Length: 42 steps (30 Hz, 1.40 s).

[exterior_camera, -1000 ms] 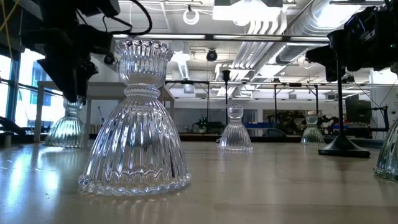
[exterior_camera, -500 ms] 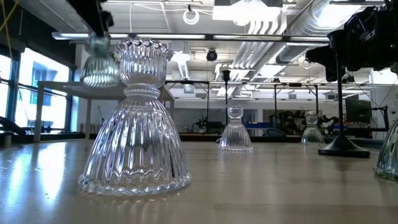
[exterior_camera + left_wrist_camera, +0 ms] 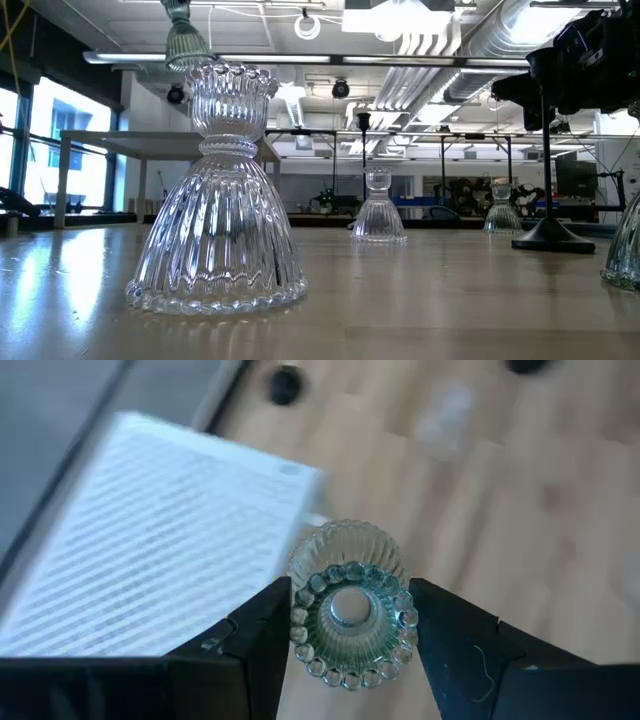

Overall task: Pick & Place candle stick holders
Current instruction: Put the left green candle holder on the shelf

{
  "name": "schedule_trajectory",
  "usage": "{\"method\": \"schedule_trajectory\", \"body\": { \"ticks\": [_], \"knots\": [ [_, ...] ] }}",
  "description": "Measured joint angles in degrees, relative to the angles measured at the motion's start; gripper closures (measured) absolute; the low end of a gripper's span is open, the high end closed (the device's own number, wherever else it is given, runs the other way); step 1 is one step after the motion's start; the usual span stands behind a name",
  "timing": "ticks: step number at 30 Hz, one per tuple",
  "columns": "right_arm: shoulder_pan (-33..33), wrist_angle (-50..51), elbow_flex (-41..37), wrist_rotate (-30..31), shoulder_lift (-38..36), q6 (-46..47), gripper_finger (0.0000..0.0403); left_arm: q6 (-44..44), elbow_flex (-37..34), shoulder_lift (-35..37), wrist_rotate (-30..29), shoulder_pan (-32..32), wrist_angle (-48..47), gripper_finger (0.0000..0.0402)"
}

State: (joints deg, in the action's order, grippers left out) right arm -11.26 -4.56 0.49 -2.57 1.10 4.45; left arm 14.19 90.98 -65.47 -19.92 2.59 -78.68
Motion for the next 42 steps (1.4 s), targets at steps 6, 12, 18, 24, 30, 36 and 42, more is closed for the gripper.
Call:
{"method": "schedule_trajectory", "body": {
  "ticks": [6,12,18,24,30,36,42],
  "knots": [
    [0.0,0.0,0.0,0.0,0.0,-0.6,0.0402,-4.8,1.4,-0.2,1.0,13.9,0.3,0.0219],
    [0.0,0.0,0.0,0.0,0.0,-1.1,0.0403,-10.1,1.4,-3.3,4.3,29.0,1.9,0.0219],
    [0.0,0.0,0.0,0.0,0.0,-1.1,0.0403,-14.0,1.4,-9.3,7.6,41.0,3.8,0.0219],
    [0.0,0.0,0.0,0.0,0.0,-1.1,0.0402,-14.0,4.4,-16.5,7.6,48.8,0.4,0.0219],
    [0.0,0.0,0.0,0.0,0.0,-1.0,0.0402,-13.3,9.7,-20.8,5.7,52.7,-1.2,0.0219],
    [0.0,0.0,0.0,-0.9,0.0,-0.9,0.0403,-12.5,10.7,-22.0,6.9,57.4,-1.4,0.0219],
    [0.0,0.0,0.0,-1.0,0.0,-0.9,0.0403,-12.4,10.7,-22.1,10.7,61.5,-1.9,0.0219]
  ]
}}
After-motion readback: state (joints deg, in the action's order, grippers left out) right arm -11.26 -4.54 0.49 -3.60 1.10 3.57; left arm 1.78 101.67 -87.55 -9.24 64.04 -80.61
